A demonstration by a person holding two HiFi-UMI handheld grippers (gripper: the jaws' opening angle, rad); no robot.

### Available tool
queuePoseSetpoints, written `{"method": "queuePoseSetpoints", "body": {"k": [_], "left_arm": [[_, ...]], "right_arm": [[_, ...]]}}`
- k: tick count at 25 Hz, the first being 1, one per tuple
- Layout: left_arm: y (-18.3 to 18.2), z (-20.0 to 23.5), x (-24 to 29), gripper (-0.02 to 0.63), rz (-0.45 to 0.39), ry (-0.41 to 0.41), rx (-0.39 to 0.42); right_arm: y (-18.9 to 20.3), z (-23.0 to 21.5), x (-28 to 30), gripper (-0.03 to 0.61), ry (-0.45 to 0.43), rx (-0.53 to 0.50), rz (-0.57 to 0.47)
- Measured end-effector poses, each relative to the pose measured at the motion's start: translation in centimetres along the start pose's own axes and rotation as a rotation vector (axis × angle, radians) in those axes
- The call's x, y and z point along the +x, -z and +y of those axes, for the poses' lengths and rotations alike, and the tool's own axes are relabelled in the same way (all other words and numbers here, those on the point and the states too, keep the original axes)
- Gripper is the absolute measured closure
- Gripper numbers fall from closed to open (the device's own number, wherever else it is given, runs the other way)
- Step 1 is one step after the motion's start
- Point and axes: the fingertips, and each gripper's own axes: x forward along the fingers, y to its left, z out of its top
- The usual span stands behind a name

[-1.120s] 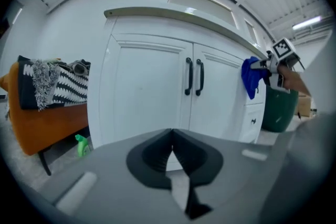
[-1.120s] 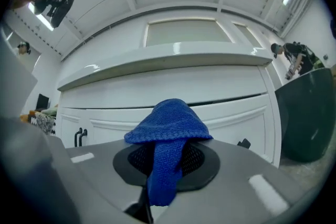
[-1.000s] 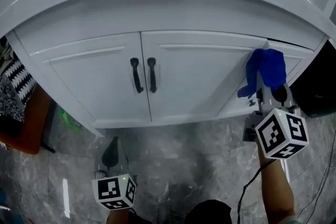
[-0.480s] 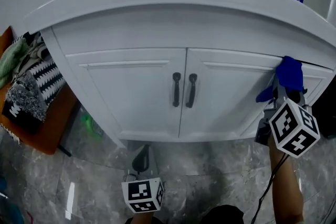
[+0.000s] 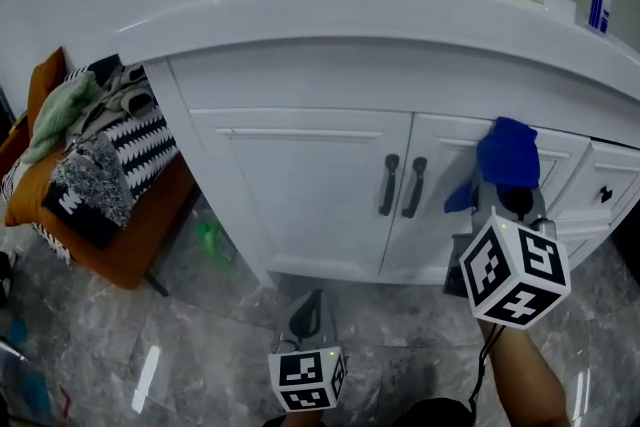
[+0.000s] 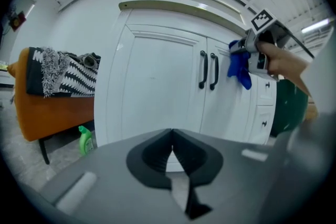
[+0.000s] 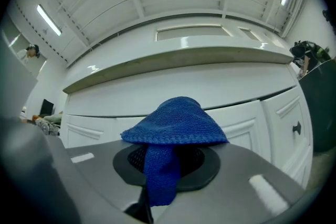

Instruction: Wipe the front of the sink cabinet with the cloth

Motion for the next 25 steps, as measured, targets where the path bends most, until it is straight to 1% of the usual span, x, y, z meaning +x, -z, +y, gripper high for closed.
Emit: {"method": "queuePoseSetpoints", "body": {"k": [4,7,9,11,15,19,22,25], "left_arm": [[0.0,1.3,-0.8,0.604,-0.001,-0.045,0.018],[0.2,2.5,-1.0,0.604,0.004,-0.078,0.011],[0.2,3.3,-1.4,0.604,0.003,-0.093,0.006],[0.1,4.0,-1.7,0.604,0.001,-0.103,0.003],[-0.5,5.4,-2.9,0.604,-0.013,-0.119,-0.012],[-1.2,7.5,-4.0,0.604,-0.030,-0.143,-0.029],[-1.7,8.8,-4.7,0.604,-0.040,-0.155,-0.046],[-2.0,10.1,-5.5,0.604,-0.051,-0.164,-0.065]], "right_arm": [[0.3,5.6,0.4,0.508,-0.107,0.001,0.041],[0.1,9.3,0.9,0.507,-0.169,-0.005,0.063],[0.7,12.2,1.4,0.508,-0.230,0.011,0.101],[1.5,15.0,2.2,0.508,-0.273,0.010,0.125],[2.8,20.0,3.0,0.508,-0.329,-0.025,0.120],[3.4,25.2,3.1,0.508,-0.423,-0.033,0.107],[3.5,29.1,2.9,0.508,-0.533,-0.014,0.093],[3.5,32.8,2.7,0.508,-0.676,0.046,0.078]]}}
